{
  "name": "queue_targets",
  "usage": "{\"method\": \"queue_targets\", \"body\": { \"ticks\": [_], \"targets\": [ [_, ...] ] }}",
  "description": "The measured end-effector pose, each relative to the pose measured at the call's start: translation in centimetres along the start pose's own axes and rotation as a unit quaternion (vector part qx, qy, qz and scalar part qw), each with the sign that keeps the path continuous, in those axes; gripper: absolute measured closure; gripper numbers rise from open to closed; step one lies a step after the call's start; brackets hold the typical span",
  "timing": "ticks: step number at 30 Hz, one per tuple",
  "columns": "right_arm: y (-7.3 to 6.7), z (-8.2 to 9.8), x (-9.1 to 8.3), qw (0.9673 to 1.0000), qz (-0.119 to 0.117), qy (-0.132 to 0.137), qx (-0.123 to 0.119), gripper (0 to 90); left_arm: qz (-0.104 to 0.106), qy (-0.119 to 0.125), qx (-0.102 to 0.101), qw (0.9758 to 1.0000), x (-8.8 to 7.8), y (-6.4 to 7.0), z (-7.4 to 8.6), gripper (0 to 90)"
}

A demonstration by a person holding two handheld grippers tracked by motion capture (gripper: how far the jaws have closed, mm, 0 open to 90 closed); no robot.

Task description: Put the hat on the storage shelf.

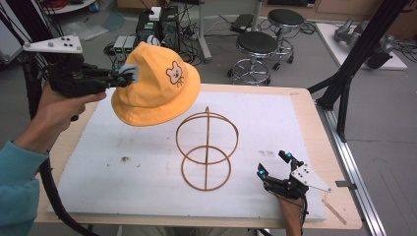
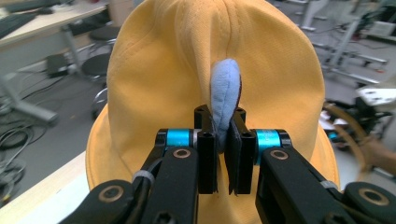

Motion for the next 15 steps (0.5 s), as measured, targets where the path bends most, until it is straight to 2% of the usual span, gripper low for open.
{"method": "queue_targets", "body": {
  "ticks": [1, 3, 4, 5, 6, 8, 9, 10, 12, 13, 15],
  "targets": [
    [0.0, 0.0, 0.0, 1.0000, 0.000, 0.000, 0.001, 10.4, 0.019, 0.003, 0.004, 0.9998, 0.5, 0.7, -0.6, 83.8],
    [0.0, 0.0, 0.0, 1.0000, 0.000, 0.000, 0.001, 10.4, 0.038, 0.002, 0.011, 0.9992, 1.3, 1.6, -1.0, 83.8],
    [0.0, 0.0, 0.0, 1.0000, 0.000, -0.001, 0.002, 10.4, 0.038, 0.002, 0.011, 0.9992, 1.3, 1.6, -1.0, 83.7],
    [0.0, 0.0, 0.0, 1.0000, 0.000, -0.001, 0.001, 10.4, 0.060, 0.000, 0.016, 0.9981, 2.2, 2.5, -1.2, 83.7],
    [0.0, 0.0, 0.0, 1.0000, 0.000, -0.001, 0.003, 10.4, 0.060, 0.000, 0.016, 0.9981, 2.2, 2.5, -1.2, 83.7],
    [0.0, 0.0, 0.0, 1.0000, 0.000, -0.001, 0.002, 10.4, 0.081, -0.004, 0.022, 0.9964, 3.2, 3.4, -1.3, 83.8],
    [0.0, 0.0, 0.0, 1.0000, 0.000, 0.000, 0.001, 10.4, 0.098, -0.013, 0.028, 0.9948, 4.3, 4.2, -1.2, 83.7],
    [0.0, 0.0, 0.0, 1.0000, 0.000, 0.000, 0.000, 10.4, 0.098, -0.013, 0.028, 0.9948, 4.3, 4.2, -1.2, 83.7],
    [0.0, 0.0, 0.0, 1.0000, -0.001, -0.001, 0.003, 10.4, 0.116, -0.028, 0.033, 0.9923, 6.0, 5.1, -1.0, 83.7],
    [0.0, 0.0, 0.0, 1.0000, -0.001, -0.001, 0.003, 10.4, 0.116, -0.028, 0.033, 0.9923, 6.0, 5.1, -1.0, 83.7],
    [0.0, 0.0, 0.0, 1.0000, -0.001, 0.002, 0.003, 10.4, 0.131, -0.039, 0.036, 0.9900, 7.4, 5.6, -0.7, 83.7]
  ]
}}
Point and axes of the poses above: each handheld gripper's, and its own axes: x roughly forward along the jaws, z roughly out of its underside, y roughly to its right, the point moved 1 cm from there along x, roughly forward along the jaws, and after that the axes turned 5 degrees about z, right-handed, at the moved point
